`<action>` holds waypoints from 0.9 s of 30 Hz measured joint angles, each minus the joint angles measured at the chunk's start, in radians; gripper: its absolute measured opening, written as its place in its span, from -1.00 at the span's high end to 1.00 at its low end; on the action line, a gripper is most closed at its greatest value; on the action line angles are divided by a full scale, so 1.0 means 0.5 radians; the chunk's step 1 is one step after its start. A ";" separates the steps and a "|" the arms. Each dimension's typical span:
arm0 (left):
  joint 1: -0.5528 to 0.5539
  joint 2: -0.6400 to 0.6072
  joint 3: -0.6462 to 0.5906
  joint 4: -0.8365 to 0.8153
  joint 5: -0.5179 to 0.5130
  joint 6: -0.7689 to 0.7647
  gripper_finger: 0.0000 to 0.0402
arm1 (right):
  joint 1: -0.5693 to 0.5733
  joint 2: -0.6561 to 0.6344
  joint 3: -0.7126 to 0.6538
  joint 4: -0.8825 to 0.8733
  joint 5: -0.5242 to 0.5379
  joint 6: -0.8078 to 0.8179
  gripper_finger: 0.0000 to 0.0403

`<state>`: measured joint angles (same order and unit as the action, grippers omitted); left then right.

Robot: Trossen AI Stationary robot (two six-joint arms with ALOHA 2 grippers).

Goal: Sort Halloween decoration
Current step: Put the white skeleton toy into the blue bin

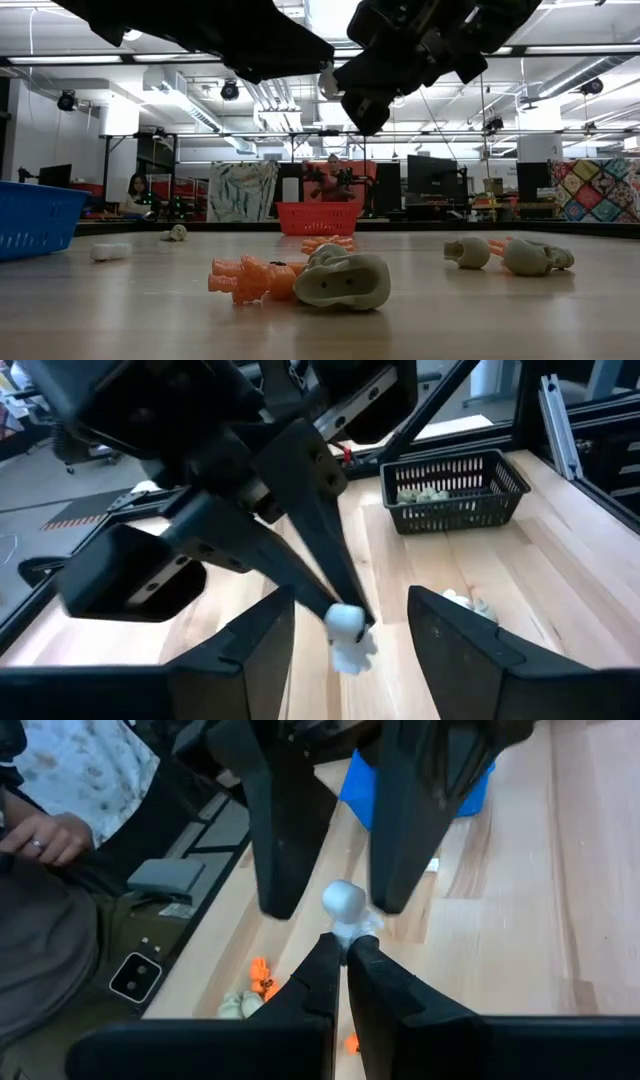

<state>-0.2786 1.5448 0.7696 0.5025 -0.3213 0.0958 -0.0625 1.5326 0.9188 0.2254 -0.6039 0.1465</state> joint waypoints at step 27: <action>0.032 0.011 0.000 0.063 0.088 -0.069 0.98 | -0.002 -0.001 0.002 0.039 0.000 0.060 0.70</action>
<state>-0.2624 1.5501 0.7696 0.5341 -0.2775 0.0612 -0.0635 1.5320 0.9197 0.2451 -0.6037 0.1767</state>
